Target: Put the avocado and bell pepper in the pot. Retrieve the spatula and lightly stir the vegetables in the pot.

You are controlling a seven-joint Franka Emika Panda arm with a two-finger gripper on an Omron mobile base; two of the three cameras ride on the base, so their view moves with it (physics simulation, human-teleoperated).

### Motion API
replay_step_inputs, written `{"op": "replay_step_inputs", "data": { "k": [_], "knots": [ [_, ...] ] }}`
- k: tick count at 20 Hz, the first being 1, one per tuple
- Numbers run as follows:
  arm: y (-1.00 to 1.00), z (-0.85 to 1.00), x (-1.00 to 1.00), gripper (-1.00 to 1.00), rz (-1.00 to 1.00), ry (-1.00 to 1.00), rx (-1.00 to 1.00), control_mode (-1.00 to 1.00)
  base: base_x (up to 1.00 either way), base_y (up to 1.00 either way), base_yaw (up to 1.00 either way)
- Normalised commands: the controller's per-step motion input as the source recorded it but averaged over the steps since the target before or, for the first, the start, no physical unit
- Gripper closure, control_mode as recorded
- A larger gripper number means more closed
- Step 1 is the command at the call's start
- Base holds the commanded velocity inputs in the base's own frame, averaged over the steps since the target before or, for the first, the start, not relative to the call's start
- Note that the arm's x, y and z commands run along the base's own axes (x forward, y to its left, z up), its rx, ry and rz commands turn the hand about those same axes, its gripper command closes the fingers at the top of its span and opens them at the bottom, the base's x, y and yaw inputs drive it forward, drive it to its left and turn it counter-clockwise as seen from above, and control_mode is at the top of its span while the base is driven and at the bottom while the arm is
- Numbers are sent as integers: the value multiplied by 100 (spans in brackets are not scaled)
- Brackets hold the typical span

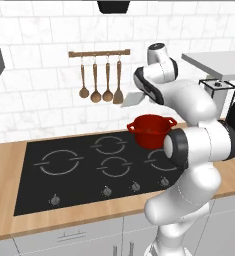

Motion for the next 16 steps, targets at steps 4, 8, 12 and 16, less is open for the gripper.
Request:
{"op": "replay_step_inputs", "data": {
  "k": [4,8,12,16],
  "knots": [
    [-12,0,0,100,8,3,-12,-100,0,0,0],
    [-15,0,0,100,7,2,-10,-100,0,0,0],
    [-14,0,0,100,6,4,-12,-100,0,0,0],
    [-12,0,0,100,7,5,-12,-100,0,0,0]
  ]
}}
